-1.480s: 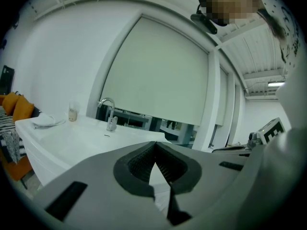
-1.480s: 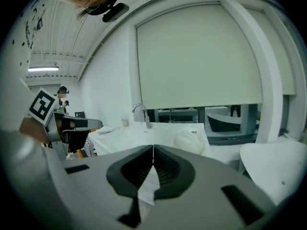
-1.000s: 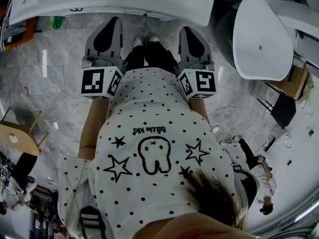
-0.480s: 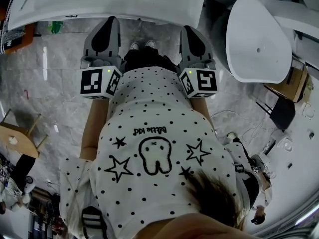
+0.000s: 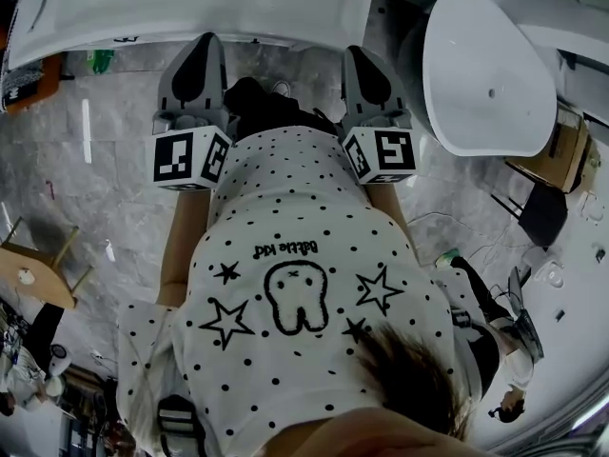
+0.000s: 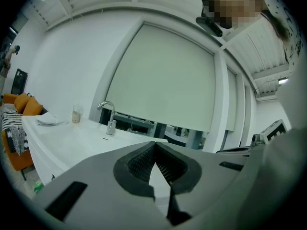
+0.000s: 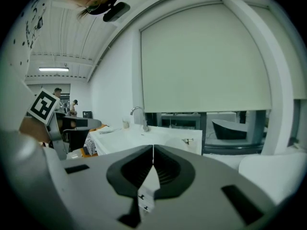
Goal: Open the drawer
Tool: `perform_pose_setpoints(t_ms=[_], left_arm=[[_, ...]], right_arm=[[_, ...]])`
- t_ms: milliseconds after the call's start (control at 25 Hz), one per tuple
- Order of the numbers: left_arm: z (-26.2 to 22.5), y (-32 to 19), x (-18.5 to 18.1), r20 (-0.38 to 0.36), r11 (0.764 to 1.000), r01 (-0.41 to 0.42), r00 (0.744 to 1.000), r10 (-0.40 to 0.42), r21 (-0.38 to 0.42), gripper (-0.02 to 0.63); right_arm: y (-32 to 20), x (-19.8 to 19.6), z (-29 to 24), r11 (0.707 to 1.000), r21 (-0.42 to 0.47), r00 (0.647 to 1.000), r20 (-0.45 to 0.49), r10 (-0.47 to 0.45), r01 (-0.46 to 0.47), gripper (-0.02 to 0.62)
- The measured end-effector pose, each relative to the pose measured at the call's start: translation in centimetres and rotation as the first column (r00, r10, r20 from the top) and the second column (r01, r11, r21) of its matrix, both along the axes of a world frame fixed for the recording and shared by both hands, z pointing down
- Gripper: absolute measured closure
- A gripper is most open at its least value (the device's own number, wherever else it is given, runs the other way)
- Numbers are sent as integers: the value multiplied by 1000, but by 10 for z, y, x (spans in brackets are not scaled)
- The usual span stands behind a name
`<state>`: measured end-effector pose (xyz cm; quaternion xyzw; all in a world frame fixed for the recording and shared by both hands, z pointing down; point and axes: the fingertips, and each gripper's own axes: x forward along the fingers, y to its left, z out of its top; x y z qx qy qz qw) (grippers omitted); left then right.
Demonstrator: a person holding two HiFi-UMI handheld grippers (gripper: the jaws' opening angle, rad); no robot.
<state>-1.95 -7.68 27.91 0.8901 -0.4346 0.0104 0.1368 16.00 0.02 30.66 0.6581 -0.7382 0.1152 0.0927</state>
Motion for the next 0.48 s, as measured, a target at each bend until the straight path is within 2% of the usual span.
perform_pose_setpoints(t_ms=[480], left_arm=[[-1, 1, 16, -3, 998, -66, 998, 66, 1, 601]], right_arm=[[11, 8, 2, 998, 14, 998, 17, 64, -64, 581]])
